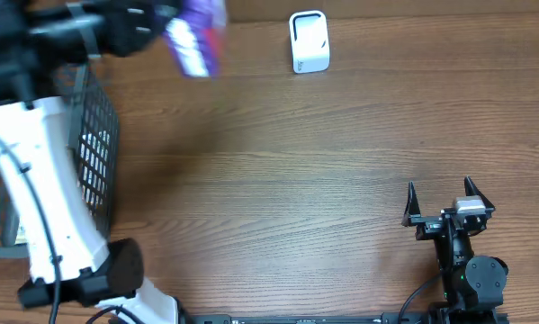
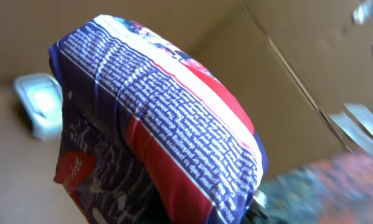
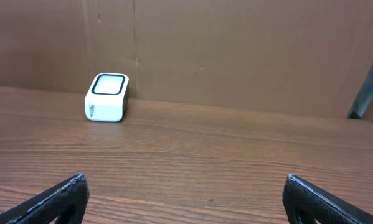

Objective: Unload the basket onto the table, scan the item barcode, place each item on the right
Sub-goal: 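Lift the purple box and carry it toward the white scanner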

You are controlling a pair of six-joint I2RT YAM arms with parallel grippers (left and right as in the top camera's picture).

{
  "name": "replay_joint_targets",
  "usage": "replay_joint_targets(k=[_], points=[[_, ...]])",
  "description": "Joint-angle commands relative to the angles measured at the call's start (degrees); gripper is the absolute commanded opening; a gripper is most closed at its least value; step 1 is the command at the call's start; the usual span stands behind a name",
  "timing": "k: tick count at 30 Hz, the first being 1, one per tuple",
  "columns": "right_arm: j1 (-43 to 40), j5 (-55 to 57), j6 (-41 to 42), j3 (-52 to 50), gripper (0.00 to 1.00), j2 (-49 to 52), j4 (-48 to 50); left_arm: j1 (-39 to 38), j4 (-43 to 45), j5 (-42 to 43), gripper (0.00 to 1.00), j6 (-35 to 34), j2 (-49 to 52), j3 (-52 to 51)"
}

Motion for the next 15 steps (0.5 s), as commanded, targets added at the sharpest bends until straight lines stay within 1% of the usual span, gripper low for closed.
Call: replay_joint_targets(k=[1, 5, 8, 15], points=[[-0.09, -0.04, -0.22, -0.61, 1.00, -0.57, 0.33, -8.11, -4.13, -6.86, 0.04, 0.94, 4.72, 0.33], [-0.09, -0.04, -0.22, -0.61, 1.00, -0.57, 0.33, -16.22, -10.21, -14.58, 0.04, 2.86, 11.02, 0.31], [-0.09, -0.04, -0.22, -0.61, 1.00, -0.57, 0.33, -21.07, -13.35, -19.10, 0.04, 2.86, 16.41, 0.31], [-0.09, -0.04, -0.22, -0.61, 1.00, -0.57, 0.33, -28.46, -17.29, -21.64, 0.04, 2.86, 28.33, 0.31]])
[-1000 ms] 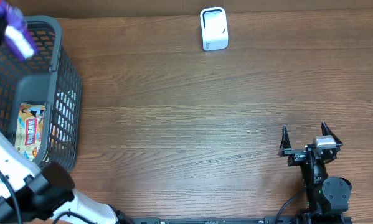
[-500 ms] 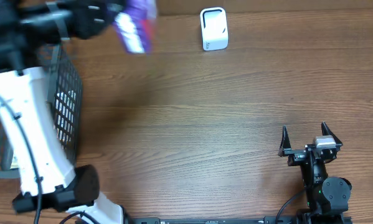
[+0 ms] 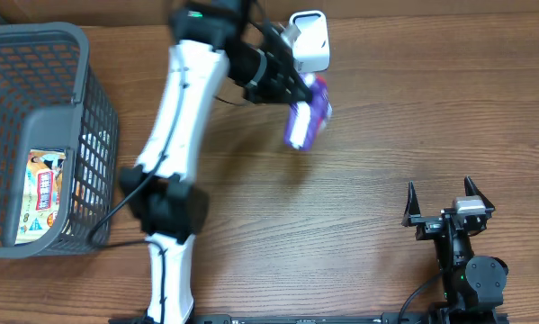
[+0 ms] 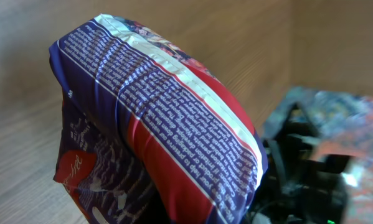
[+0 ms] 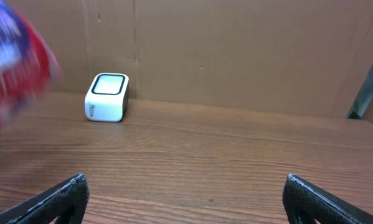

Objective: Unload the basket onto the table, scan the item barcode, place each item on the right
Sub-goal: 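Lift the purple box and carry it toward the white scanner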

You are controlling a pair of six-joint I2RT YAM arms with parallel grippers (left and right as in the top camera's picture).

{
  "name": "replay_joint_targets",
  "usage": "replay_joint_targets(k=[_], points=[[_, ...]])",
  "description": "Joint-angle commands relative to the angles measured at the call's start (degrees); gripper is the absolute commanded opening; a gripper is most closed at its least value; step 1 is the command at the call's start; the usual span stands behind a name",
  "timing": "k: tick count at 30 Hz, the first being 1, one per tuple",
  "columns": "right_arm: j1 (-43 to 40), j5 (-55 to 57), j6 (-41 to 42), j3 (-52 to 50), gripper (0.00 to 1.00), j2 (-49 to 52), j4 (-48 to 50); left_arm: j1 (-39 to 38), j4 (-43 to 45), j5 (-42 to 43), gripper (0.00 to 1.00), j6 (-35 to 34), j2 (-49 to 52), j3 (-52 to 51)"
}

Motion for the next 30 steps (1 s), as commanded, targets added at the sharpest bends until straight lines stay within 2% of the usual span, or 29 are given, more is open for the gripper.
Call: replay_joint_targets(k=[1, 5, 10, 11, 14, 20, 26, 28, 30], points=[[-0.09, -0.02, -0.22, -0.61, 1.00, -0.57, 0.35, -2.60, -1.09, -3.41, 0.04, 1.11, 4.07, 0.31], [-0.09, -0.02, -0.22, -0.61, 1.00, -0.57, 0.35, -3.91, -2.58, -13.92, 0.05, 1.05, 7.26, 0.31], [-0.09, -0.02, -0.22, -0.61, 1.00, -0.57, 0.35, -4.00, -4.74, -22.43, 0.26, 0.57, 7.19, 0.42], [-0.09, -0.02, -0.22, -0.61, 1.00, -0.57, 0.37, -3.85, -4.92, -22.62, 0.35, 0.59, 7.08, 0.68], [-0.09, -0.02, -0.22, -0.61, 1.00, -0.57, 0.35, -3.45, -5.31, -22.64, 0.41, -0.04, 7.08, 2.27], [-0.09, -0.02, -0.22, -0.61, 1.00, -0.57, 0.35, -2.32, -6.91, -23.26, 0.40, -0.70, 7.08, 8.20], [-0.09, -0.02, -0.22, -0.61, 1.00, -0.57, 0.35, -2.16, -7.30, -27.41, 0.32, -4.57, 7.10, 12.24], [-0.09, -0.02, -0.22, -0.61, 1.00, -0.57, 0.37, -2.67, -7.39, -29.83, 0.24, -4.59, 7.50, 12.11], [-0.09, -0.02, -0.22, -0.61, 1.00, -0.57, 0.35, -3.10, -7.63, -30.01, 0.24, -4.57, 7.69, 11.67]])
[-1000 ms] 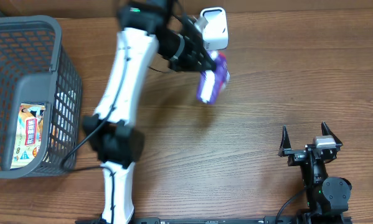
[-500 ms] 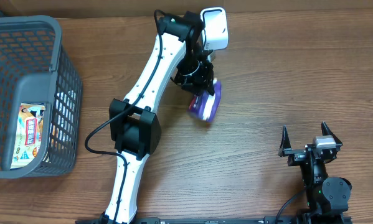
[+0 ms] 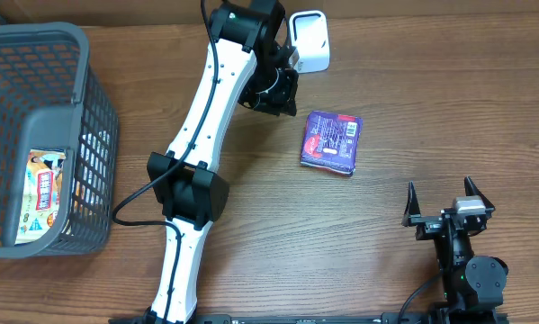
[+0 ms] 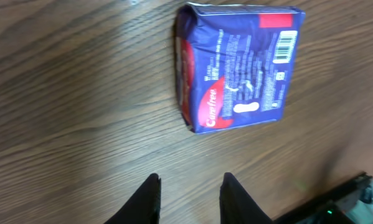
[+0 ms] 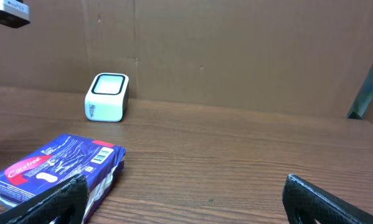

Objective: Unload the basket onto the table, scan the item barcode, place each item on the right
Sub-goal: 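Lift the purple box and carry it toward the white scanner, then release the purple box on the table beside the scanner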

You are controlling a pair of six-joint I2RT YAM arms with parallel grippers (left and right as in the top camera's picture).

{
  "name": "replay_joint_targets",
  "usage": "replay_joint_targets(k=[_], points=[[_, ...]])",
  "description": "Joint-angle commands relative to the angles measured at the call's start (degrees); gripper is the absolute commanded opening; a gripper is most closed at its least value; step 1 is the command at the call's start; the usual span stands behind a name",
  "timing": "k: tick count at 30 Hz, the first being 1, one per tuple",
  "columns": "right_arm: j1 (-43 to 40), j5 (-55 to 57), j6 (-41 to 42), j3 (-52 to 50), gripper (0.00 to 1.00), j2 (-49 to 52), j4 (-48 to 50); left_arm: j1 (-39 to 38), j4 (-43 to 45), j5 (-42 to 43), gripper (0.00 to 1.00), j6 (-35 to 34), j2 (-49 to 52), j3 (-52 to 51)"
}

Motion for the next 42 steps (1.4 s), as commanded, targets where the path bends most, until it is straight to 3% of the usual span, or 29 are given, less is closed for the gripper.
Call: replay_joint_targets(k=[1, 3, 4, 7, 8, 9, 12, 17, 21, 23, 24, 26, 32, 34, 42], points=[[-0.09, -0.02, -0.22, -0.61, 1.00, -0.57, 0.35, -0.85, -0.24, -2.99, 0.28, -1.25, -0.15, 0.50], [-0.09, -0.02, -0.22, -0.61, 1.00, -0.57, 0.35, -1.25, 0.22, -2.80, 0.56, -1.27, 0.02, 0.39], [-0.09, -0.02, -0.22, -0.61, 1.00, -0.57, 0.35, -1.46, 0.33, -2.80, 0.64, -1.25, 0.15, 0.33], [-0.09, -0.02, -0.22, -0.61, 1.00, -0.57, 0.37, -2.27, 0.31, -2.80, 0.73, -1.25, 0.46, 0.22], [-0.09, -0.02, -0.22, -0.61, 1.00, -0.57, 0.37, -2.54, 0.35, -2.80, 0.88, -1.25, 0.46, 0.17], [-0.09, -0.02, -0.22, -0.61, 1.00, -0.57, 0.37, -2.78, 0.48, -2.80, 0.95, -1.27, 0.46, 0.15], [-0.09, -0.02, -0.22, -0.61, 1.00, -0.57, 0.37, -3.85, 0.85, -2.80, 0.93, -1.25, 0.46, 0.15], [-0.09, -0.02, -0.22, -0.61, 1.00, -0.57, 0.35, -5.77, 1.90, -3.02, 0.60, -1.25, 0.48, 0.15], [-0.09, -0.02, -0.22, -0.61, 1.00, -0.57, 0.37, -6.95, 2.45, -7.72, 0.41, -4.98, 0.57, 0.13], [-0.09, -0.02, -0.22, -0.61, 1.00, -0.57, 0.35, -7.45, 2.32, -11.23, 0.37, -8.46, 0.76, 0.09], [-0.09, -0.02, -0.22, -0.61, 1.00, -0.57, 0.35, -7.69, 2.19, -12.31, 0.39, -9.38, 0.96, 0.02], [-0.09, -0.02, -0.22, -0.61, 1.00, -0.57, 0.35, -8.07, 1.97, -12.28, 0.53, -9.33, 1.31, -0.04], [-0.09, -0.02, -0.22, -0.61, 1.00, -0.57, 0.35, -8.94, 0.61, -12.26, 0.80, -9.14, 3.37, -0.61], [-0.09, -0.02, -0.22, -0.61, 1.00, -0.57, 0.35, -8.66, 0.20, -12.09, 0.99, -9.16, 2.97, -0.39], [-0.09, -0.02, -0.22, -0.61, 1.00, -0.57, 0.37, -3.85, -0.55, -11.39, 1.00, -9.31, -6.51, 0.79]])
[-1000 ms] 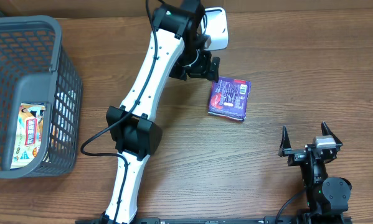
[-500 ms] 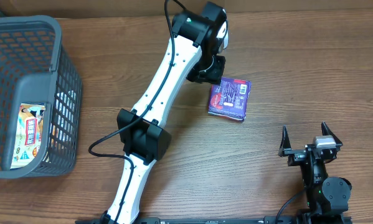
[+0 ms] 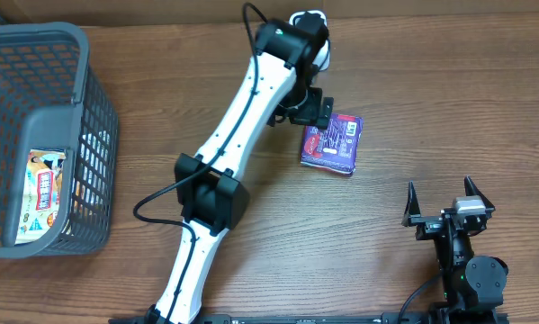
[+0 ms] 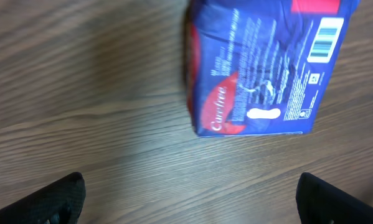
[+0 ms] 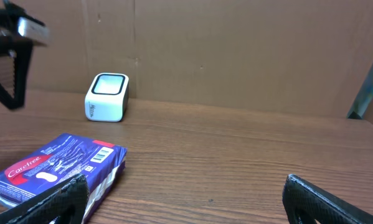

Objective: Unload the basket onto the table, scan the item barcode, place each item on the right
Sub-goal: 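Release the purple box on the table beside the scanner, then move the left gripper back into the basket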

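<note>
A purple and red packet (image 3: 332, 142) lies flat on the wooden table, barcode (image 4: 326, 37) facing up near its red end. The packet (image 4: 267, 68) fills the top right of the left wrist view. My left gripper (image 3: 315, 110) hangs just left of it, open wide with nothing between its fingertips (image 4: 65, 199). The white scanner (image 3: 310, 38) stands at the table's far edge, partly hidden by the left arm, and shows whole as the scanner (image 5: 107, 98). My right gripper (image 3: 440, 191) stands open at the front right, far from the packet (image 5: 55, 168).
A grey mesh basket (image 3: 35, 54) with another packet inside stands at the left edge. A brown cardboard wall (image 5: 236, 50) runs behind the scanner. The left arm's white links stretch from the front edge up across the table's middle.
My left gripper has moved right, closer to the packet, and its fingers, close together before, now stand wide apart. The packet and the right arm have not moved.
My left gripper first held the packet high at the back left, near the basket. Then it held it just in front of the scanner. Then the packet lay on the table, let go, with the gripper above it. Now the gripper is wide open beside it.
</note>
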You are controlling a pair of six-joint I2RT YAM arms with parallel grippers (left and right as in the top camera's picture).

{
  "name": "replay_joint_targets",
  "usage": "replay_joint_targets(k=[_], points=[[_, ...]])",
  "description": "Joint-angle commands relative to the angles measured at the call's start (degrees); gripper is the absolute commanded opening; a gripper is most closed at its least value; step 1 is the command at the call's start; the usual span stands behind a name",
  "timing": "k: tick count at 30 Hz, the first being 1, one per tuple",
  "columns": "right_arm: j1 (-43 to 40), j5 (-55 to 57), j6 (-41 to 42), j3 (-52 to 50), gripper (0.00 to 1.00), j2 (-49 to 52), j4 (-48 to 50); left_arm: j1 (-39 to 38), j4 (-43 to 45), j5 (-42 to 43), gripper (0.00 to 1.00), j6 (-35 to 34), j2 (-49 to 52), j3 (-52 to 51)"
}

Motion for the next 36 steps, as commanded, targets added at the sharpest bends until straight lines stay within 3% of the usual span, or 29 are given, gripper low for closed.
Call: replay_joint_targets(k=[1, 9, 12, 15, 18, 25, 27, 36], points=[[-0.09, -0.04, -0.20, -0.61, 1.00, -0.57, 0.35, 3.78, -0.15, -0.17, 1.00, -0.33, -9.75, 1.11], [-0.09, -0.04, -0.20, -0.61, 1.00, -0.57, 0.33, 10.10, -0.15, -3.21, 0.99, 4.42, -26.64, 1.11], [-0.09, -0.04, -0.20, -0.61, 1.00, -0.57, 0.35, 13.84, -0.15, -13.00, 1.00, 4.37, -32.04, 1.11], [-0.09, -0.04, -0.20, -0.61, 1.00, -0.57, 0.33, 23.54, -0.15, -31.98, 1.00, 3.26, -37.31, 1.11], [-0.09, -0.04, -0.20, -0.61, 1.00, -0.57, 0.33, 31.63, -0.15, -36.35, 1.00, 2.14, -37.97, 1.11], [-0.09, -0.04, -0.20, -0.61, 1.00, -0.57, 0.35, 50.23, -0.15, -35.89, 0.96, -3.58, -33.70, 0.85], [-0.09, -0.04, -0.20, -0.61, 1.00, -0.57, 0.35, 53.99, -0.15, -32.33, 0.96, -3.52, -31.69, 0.85], [-0.09, -0.04, -0.20, -0.61, 1.00, -0.57, 0.33, 62.84, -0.15, -17.38, 0.98, 1.88, -22.58, -2.23]])
